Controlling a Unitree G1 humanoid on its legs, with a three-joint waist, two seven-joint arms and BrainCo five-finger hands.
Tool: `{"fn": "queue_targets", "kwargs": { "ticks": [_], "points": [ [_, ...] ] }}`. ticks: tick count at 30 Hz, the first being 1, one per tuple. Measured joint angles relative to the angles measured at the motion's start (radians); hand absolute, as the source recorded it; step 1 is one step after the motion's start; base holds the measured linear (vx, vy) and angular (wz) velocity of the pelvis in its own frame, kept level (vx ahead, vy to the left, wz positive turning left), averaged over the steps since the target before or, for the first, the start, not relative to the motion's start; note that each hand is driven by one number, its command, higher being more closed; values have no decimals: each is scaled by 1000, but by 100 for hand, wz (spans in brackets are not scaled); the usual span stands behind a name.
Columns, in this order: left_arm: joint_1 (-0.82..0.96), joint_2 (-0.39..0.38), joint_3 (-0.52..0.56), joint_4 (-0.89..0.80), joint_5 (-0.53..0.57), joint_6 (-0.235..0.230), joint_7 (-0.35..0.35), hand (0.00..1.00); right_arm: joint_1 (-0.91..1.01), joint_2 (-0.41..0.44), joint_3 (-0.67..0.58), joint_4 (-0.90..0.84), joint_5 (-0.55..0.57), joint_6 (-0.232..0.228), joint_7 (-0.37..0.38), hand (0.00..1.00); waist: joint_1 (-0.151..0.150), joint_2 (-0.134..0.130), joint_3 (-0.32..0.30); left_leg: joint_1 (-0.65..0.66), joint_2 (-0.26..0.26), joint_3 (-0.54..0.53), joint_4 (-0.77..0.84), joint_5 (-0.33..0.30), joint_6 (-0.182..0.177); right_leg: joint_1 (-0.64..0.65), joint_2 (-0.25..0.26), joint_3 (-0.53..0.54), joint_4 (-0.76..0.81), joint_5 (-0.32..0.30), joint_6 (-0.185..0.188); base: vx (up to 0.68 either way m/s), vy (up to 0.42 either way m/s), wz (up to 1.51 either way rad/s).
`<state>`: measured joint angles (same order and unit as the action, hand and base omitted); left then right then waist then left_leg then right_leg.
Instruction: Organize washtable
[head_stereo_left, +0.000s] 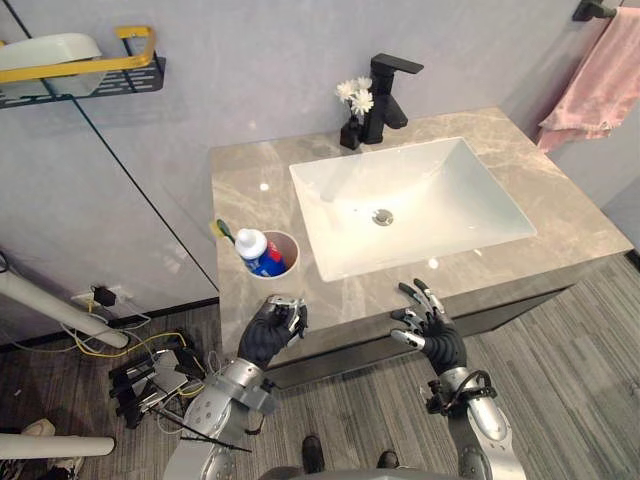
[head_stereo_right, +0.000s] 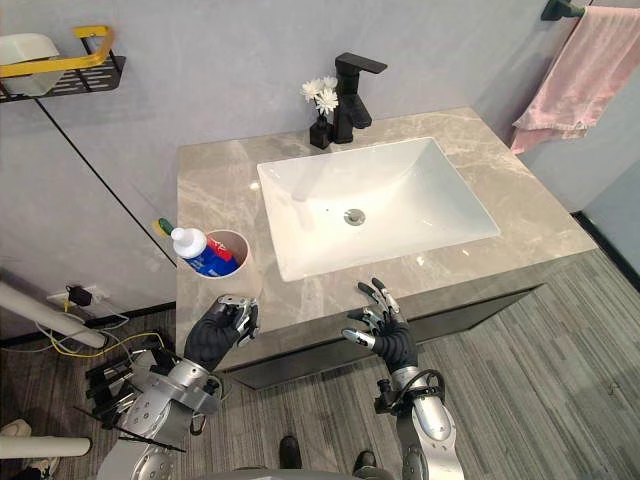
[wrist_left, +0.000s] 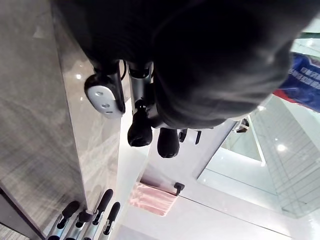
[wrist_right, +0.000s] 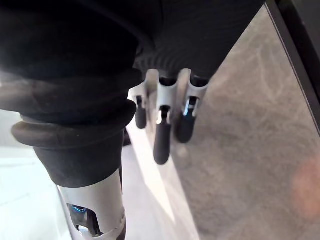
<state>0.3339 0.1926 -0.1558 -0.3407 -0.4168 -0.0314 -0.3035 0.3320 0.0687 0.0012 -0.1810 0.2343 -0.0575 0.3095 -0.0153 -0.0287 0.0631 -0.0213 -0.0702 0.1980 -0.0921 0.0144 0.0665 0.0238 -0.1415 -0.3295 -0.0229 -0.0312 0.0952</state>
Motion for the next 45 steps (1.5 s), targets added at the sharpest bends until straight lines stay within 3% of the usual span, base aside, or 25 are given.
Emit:
{"fn": "queue_targets", "kwargs": {
  "ticks": [4, 32, 45],
  "points": [
    [-13, 0, -3, 16, 0, -2, -1, 100, -1, 0, -2, -2, 0, -1, 0, 0, 0, -10, 7, 0, 0, 4, 0, -2, 1, -1, 0, 3, -1, 0, 0, 3, -6, -1],
    [-180, 7, 32, 140, 76, -25, 2, 100, -2, -11, -23, -7, 0, 19, 1, 0, -1, -10, 8, 1, 1, 24, 0, -11, -1, -10, 0, 28, 0, 2, 2, -3, -5, -2],
    [-253, 18, 42, 194, 103, -33, 44, 100, -2, -20, -22, -7, 0, 24, 1, 0, -18, -13, 9, 3, 1, 29, 0, -10, 1, -11, 0, 32, 0, 3, 3, 0, 0, 0]
  ]
}}
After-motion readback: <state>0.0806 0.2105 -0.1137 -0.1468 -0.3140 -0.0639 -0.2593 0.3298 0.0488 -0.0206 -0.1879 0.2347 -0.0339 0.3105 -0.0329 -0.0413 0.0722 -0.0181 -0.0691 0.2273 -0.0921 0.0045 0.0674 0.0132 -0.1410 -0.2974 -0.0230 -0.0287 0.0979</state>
